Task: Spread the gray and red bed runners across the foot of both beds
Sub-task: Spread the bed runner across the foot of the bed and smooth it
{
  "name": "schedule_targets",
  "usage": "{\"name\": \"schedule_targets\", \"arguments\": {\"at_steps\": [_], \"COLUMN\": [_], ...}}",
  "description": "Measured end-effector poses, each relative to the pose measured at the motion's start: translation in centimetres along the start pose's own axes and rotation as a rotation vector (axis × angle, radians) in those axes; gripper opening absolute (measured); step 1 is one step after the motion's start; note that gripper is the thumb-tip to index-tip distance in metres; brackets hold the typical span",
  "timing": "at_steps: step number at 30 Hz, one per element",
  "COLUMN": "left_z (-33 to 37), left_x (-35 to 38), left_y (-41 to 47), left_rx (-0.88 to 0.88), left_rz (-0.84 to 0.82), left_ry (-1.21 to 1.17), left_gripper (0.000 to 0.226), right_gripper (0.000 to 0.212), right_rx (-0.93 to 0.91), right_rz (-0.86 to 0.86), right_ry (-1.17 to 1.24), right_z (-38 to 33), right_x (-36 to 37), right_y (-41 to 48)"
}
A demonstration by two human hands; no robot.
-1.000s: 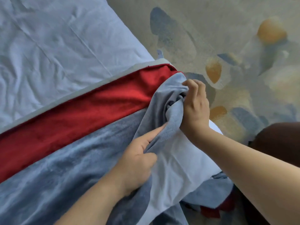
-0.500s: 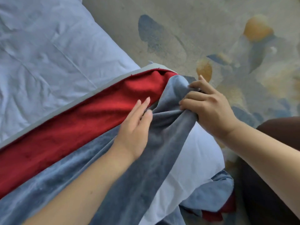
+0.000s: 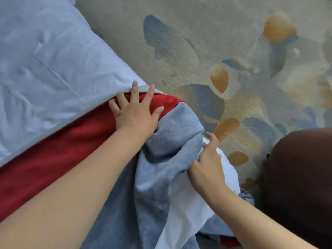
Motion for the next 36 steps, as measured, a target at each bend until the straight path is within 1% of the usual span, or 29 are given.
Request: {"name": "schedule_targets", "arguments": {"at_steps": [2,4,6,8,9,10,11,12,13,14,16,17,18,19,20,21,23,26,28,29,31,33,34,36], "left_z": [1.0,1.8,2.8,3.6,4.0,4.2,4.1,3.8,3.2,2.4,1.0,0.8,1.0,1.5,2.1,2.8,2.5,-1.3,-4.3,-5.7,-7.2,-6.9,-6.1,-3.4], "left_x": [0.3,0.5,0.2,-0.4,-0.6,-0.8,-0.9,-1.2,-1.7,-2.2,-2.8,-2.7,-2.7,-2.5,-2.3,-2.1,-2.4,-3.4,-3.5,-3.7,-3.8,-3.4,-3.0,-2.3], "left_y": [1.4,2.4,3.6,4.6,5.1,5.6,6.2,6.8,7.5,8.2,9.0,9.0,8.8,8.4,8.0,7.6,7.6,9.9,11.2,11.5,11.6,10.7,9.7,6.6], "left_rx": [0.024,0.054,0.088,0.166,0.223,0.277,0.312,0.316,0.290,0.242,0.150,0.151,0.182,0.234,0.290,0.348,0.387,0.287,0.246,0.227,0.149,0.102,0.112,0.240], "left_rz": [0.036,0.033,0.034,0.051,0.052,0.041,0.022,-0.008,-0.030,-0.053,-0.131,-0.166,-0.169,-0.143,-0.124,-0.088,-0.014,0.095,0.142,0.160,0.190,0.215,0.226,0.228], "left_ry": [0.021,0.052,0.052,0.094,0.126,0.161,0.186,0.196,0.197,0.197,0.236,0.219,0.177,0.127,0.093,0.092,0.089,0.044,0.074,0.070,0.048,0.074,0.065,-0.031], "left_gripper": [0.068,0.064,0.052,0.034,0.032,0.032,0.032,0.031,0.030,0.032,0.057,0.063,0.055,0.040,0.027,0.023,0.023,0.024,0.025,0.025,0.025,0.031,0.037,0.042], "right_gripper": [0.064,0.061,0.062,0.062,0.059,0.053,0.043,0.033,0.026,0.024,0.021,0.018,0.016,0.016,0.021,0.028,0.042,0.064,0.078,0.083,0.085,0.083,0.080,0.072], "right_rx": [0.004,-0.001,-0.044,-0.169,-0.239,-0.293,-0.339,-0.379,-0.401,-0.395,-0.377,-0.382,-0.391,-0.400,-0.400,-0.388,-0.361,-0.303,-0.238,-0.203,-0.133,-0.084,-0.067,-0.045], "right_rz": [0.038,0.090,0.139,0.145,0.103,0.026,-0.053,-0.109,-0.143,-0.169,-0.205,-0.214,-0.225,-0.247,-0.274,-0.301,-0.354,-0.472,-0.544,-0.570,-0.609,-0.618,-0.601,-0.530], "right_ry": [0.068,0.131,0.177,0.158,0.073,-0.082,-0.293,-0.503,-0.663,-0.765,-0.882,-0.932,-0.979,-1.011,-1.015,-1.013,-1.039,-1.136,-1.194,-1.226,-1.273,-1.278,-1.288,-1.268], "right_z": [-0.7,-2.0,-3.5,-4.5,-4.7,-4.8,-4.9,-4.9,-4.9,-4.9,-5.4,-5.8,-6.2,-6.5,-6.6,-6.4,-5.9,-4.4,-3.1,-2.6,-1.7,-1.3,-1.3,-1.7], "right_x": [0.5,1.2,1.5,1.6,1.7,1.8,1.7,1.5,1.2,0.9,0.8,0.9,1.0,1.2,1.4,1.4,1.3,1.0,0.7,0.5,0.3,0.4,0.7,1.1], "right_y": [0.5,0.9,1.8,3.1,3.8,4.4,4.9,5.4,5.7,5.7,5.3,5.0,4.6,4.5,4.5,4.6,4.8,4.2,3.5,3.3,3.4,3.2,3.0,3.0]}}
Point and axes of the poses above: each hand's wrist, its own y-axis towards the middle knuckle, its own x-axis out of the palm, z = x × y, the point moved 4 cm from there along y, towards the middle knuckle, and after that the axes turned 12 degrees about -x, right-handed, at the moved point
